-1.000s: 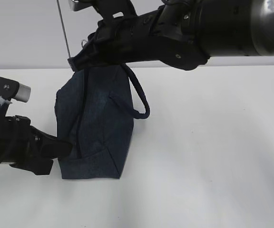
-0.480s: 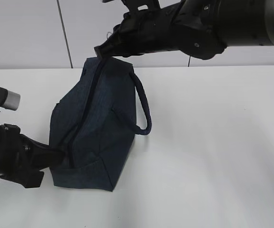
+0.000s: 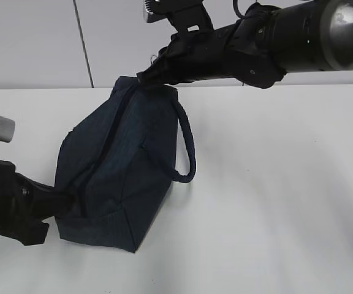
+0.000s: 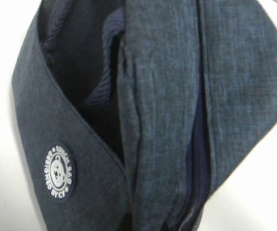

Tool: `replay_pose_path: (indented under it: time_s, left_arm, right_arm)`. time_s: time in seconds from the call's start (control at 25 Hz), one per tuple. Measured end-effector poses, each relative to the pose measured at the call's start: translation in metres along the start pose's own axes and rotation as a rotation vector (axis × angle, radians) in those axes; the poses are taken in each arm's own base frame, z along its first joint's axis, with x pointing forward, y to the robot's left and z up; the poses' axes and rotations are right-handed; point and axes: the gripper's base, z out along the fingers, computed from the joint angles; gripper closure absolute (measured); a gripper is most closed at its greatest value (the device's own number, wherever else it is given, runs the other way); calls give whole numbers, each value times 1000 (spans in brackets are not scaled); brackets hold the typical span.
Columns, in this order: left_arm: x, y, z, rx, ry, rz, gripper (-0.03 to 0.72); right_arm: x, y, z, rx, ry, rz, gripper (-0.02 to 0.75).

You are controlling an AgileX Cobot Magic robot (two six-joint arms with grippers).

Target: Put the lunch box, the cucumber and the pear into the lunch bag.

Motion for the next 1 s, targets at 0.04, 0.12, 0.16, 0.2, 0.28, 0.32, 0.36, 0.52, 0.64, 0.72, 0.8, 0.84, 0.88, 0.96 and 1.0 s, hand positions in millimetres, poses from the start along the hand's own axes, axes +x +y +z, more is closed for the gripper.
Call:
replay_pose_path:
  time_s: [0.04,0.12,0.16,0.2,0.28,0.32,0.36,0.52,0.64,0.72,0.8,0.84,0.88,0.96,1.0]
  left_arm:
    - [2,0,0,0,4,-8,682]
    - [6,-1,0,0,11,-24,682]
    - [7,-1,0,0,13,-31,682]
    - [9,-1,0,-1,15,-35,682]
    - [9,-1,0,-3,15,-41,682]
    - [9,-1,0,-5,15,-43,682]
    - [9,0,0,-7,15,-43,682]
    - [10,1,0,-24,16,-65,682]
    - [10,1,0,-28,13,-74,682]
    - [10,1,0,-33,12,-78,682]
    - [10,1,0,-35,12,-80,682]
    - [10,2,0,-35,11,-81,682]
    - [10,2,0,-36,10,-84,682]
    - [10,2,0,-37,9,-85,682]
    - [10,2,0,-38,9,-86,682]
  right_arm:
    - [0,-2,1,-1,-7,2,738]
    - [1,-4,2,-2,-15,5,738]
    - [2,-3,3,-6,-18,4,738]
    - [4,-4,6,-8,-15,5,738]
    - [9,-4,10,-12,-9,6,738]
    - [13,-4,14,-12,3,6,738]
    - [16,-4,16,-12,11,5,738]
    - [26,-7,25,-10,30,7,738]
    - [30,-10,30,-7,35,10,738]
    - [33,-14,32,-1,38,15,738]
    - [36,-19,34,5,42,22,738]
    - [37,-21,34,8,43,24,738]
    - [38,-22,35,9,42,26,738]
    - [39,-25,36,12,43,29,738]
    - [40,-24,37,11,43,29,738]
